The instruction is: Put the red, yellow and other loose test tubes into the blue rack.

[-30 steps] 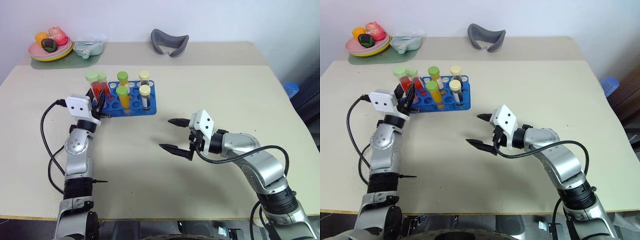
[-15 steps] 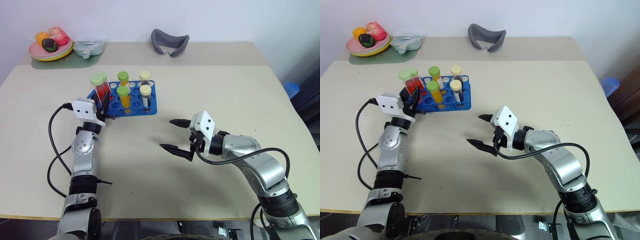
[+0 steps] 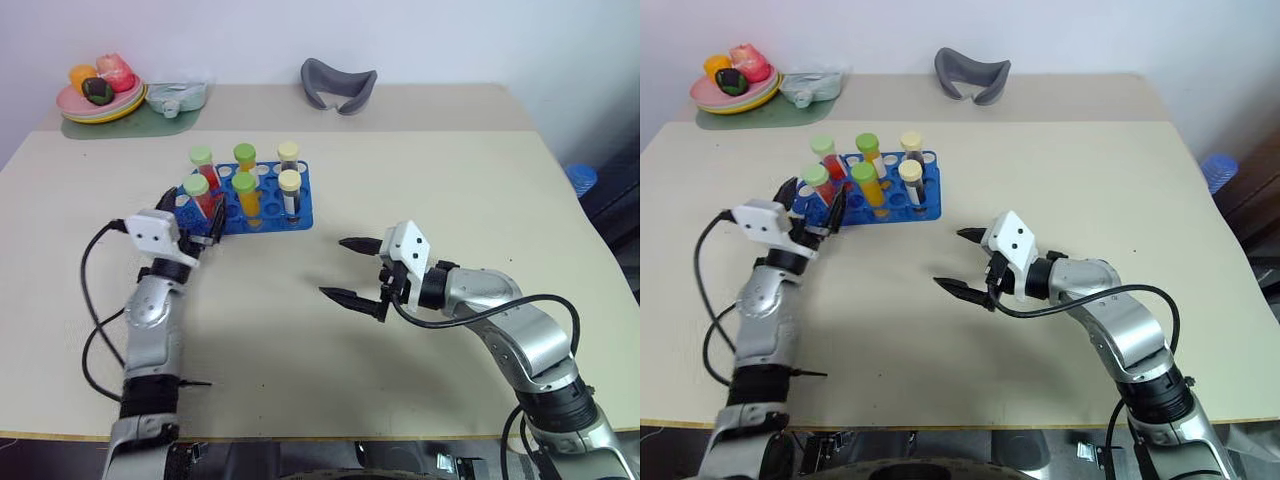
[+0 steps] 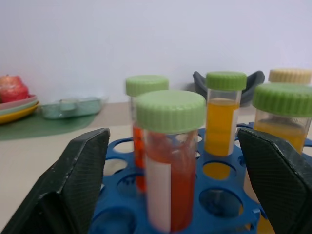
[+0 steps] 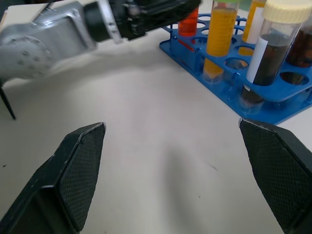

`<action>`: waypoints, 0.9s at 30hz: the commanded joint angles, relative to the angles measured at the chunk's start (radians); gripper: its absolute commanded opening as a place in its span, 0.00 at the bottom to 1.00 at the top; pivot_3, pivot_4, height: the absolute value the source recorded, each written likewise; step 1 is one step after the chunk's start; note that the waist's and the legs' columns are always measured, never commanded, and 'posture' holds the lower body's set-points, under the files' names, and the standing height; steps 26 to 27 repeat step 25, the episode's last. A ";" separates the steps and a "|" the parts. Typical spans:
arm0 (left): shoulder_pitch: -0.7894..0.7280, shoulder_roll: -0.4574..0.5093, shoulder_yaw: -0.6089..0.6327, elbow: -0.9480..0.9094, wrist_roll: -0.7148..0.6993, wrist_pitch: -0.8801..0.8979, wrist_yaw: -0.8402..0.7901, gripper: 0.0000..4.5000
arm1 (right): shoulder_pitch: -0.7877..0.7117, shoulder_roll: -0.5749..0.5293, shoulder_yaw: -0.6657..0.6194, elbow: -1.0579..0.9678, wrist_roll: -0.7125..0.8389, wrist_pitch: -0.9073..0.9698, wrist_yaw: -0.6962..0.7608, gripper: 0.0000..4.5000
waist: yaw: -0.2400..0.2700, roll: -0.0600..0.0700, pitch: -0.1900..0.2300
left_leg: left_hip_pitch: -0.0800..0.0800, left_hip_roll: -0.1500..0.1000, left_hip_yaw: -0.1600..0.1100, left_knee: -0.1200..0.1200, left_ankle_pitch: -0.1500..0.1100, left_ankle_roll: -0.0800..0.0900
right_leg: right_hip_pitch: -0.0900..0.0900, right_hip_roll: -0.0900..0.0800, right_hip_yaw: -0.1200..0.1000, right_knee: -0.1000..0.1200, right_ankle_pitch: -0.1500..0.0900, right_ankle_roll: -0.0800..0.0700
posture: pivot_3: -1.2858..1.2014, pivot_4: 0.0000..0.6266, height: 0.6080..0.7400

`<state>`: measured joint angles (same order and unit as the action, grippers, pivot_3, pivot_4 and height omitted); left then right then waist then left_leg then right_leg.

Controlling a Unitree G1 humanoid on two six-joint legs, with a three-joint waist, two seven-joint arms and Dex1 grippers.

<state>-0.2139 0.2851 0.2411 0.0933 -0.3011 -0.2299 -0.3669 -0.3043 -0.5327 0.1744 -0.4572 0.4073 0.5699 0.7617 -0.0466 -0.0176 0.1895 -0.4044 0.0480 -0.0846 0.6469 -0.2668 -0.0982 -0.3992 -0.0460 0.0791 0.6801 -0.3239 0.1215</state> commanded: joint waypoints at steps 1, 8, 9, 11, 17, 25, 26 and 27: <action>0.132 0.092 0.087 -0.226 -0.131 0.129 -0.054 0.98 | -0.015 -0.036 -0.070 0.023 0.010 -0.037 0.028 1.00 | -0.003 0.000 0.000 | 0.000 0.000 0.000 0.000 0.000 0.000 | 0.000 0.000 0.000 0.000 0.000 0.000 | 0.52 0.24 1.00; 0.431 0.257 0.253 -0.384 -0.169 0.273 -0.116 0.98 | 0.005 -0.132 -0.213 0.137 0.013 -0.077 0.071 1.00 | 0.003 0.001 0.000 | 0.002 0.000 0.000 -0.001 0.000 0.001 | 0.003 0.000 0.000 -0.002 0.000 0.000 | 0.52 0.24 1.00; 0.460 0.262 0.279 -0.385 -0.177 0.279 -0.121 0.98 | 0.012 -0.144 -0.231 0.155 0.010 -0.084 0.074 1.00 | 0.003 0.001 0.000 | 0.002 0.000 0.001 -0.001 -0.001 0.001 | 0.003 0.000 0.000 -0.002 0.000 0.000 | 0.52 0.24 1.00; 0.499 0.267 0.313 -0.384 -0.185 0.285 -0.130 0.98 | 0.025 -0.163 -0.258 0.192 -0.001 -0.101 0.078 1.00 | 0.003 0.001 0.000 | 0.002 0.000 0.001 -0.001 -0.001 0.001 | 0.003 0.000 0.000 -0.002 0.000 0.000 | 0.52 0.24 1.00; 0.523 0.262 0.326 -0.368 -0.172 0.288 -0.154 0.98 | 0.043 -0.177 -0.284 0.272 -0.030 -0.156 0.077 1.00 | 0.002 0.001 0.000 | 0.003 0.000 0.001 -0.001 -0.001 0.001 | 0.003 0.000 0.000 -0.002 0.000 0.000 | 0.52 0.24 1.00; 0.506 0.214 0.274 -0.404 -0.161 0.311 -0.130 0.98 | 0.043 -0.148 -0.259 0.277 -0.044 -0.166 0.063 1.00 | 0.002 0.001 0.000 | 0.003 0.000 0.001 -0.001 -0.001 0.001 | 0.004 0.000 0.001 -0.002 0.000 0.000 | 0.52 0.24 1.00; 0.506 0.214 0.274 -0.404 -0.161 0.311 -0.130 0.98 | 0.043 -0.148 -0.259 0.277 -0.044 -0.166 0.063 1.00 | 0.002 0.001 0.000 | 0.003 0.000 0.001 -0.001 -0.001 0.001 | 0.004 0.000 0.001 -0.002 0.000 0.000 | 0.52 0.24 1.00; 0.506 0.214 0.274 -0.404 -0.161 0.311 -0.130 0.98 | 0.043 -0.148 -0.259 0.277 -0.044 -0.166 0.063 1.00 | 0.002 0.001 0.000 | 0.003 0.000 0.001 -0.001 -0.001 0.001 | 0.004 0.000 0.001 -0.002 0.000 0.000 | 0.52 0.24 1.00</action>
